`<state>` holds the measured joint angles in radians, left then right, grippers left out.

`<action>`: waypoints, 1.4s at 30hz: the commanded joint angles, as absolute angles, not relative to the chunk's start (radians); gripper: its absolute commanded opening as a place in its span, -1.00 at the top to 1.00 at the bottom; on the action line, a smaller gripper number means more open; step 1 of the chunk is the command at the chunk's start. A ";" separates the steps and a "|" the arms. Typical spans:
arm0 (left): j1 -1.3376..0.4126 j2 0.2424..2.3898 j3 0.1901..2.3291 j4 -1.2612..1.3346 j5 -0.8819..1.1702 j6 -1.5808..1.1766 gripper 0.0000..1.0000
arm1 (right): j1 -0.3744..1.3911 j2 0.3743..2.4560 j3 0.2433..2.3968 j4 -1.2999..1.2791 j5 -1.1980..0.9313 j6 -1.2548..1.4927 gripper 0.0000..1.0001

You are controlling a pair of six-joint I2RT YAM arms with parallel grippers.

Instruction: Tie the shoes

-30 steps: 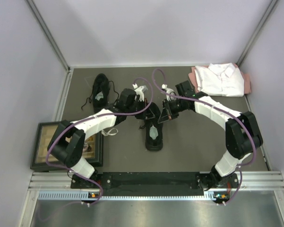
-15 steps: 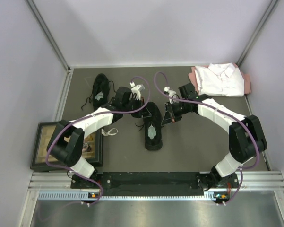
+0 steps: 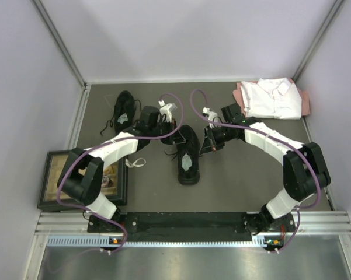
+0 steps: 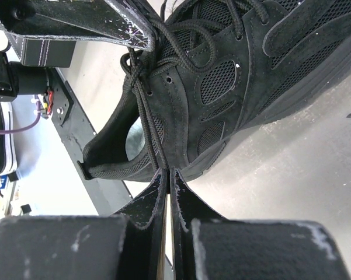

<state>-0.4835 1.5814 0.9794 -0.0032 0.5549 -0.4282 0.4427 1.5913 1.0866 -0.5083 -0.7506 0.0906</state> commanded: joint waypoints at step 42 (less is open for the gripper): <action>-0.167 1.118 1.062 -0.787 0.204 -0.025 -0.96 | 0.149 0.946 1.052 -0.927 -0.492 0.028 -0.97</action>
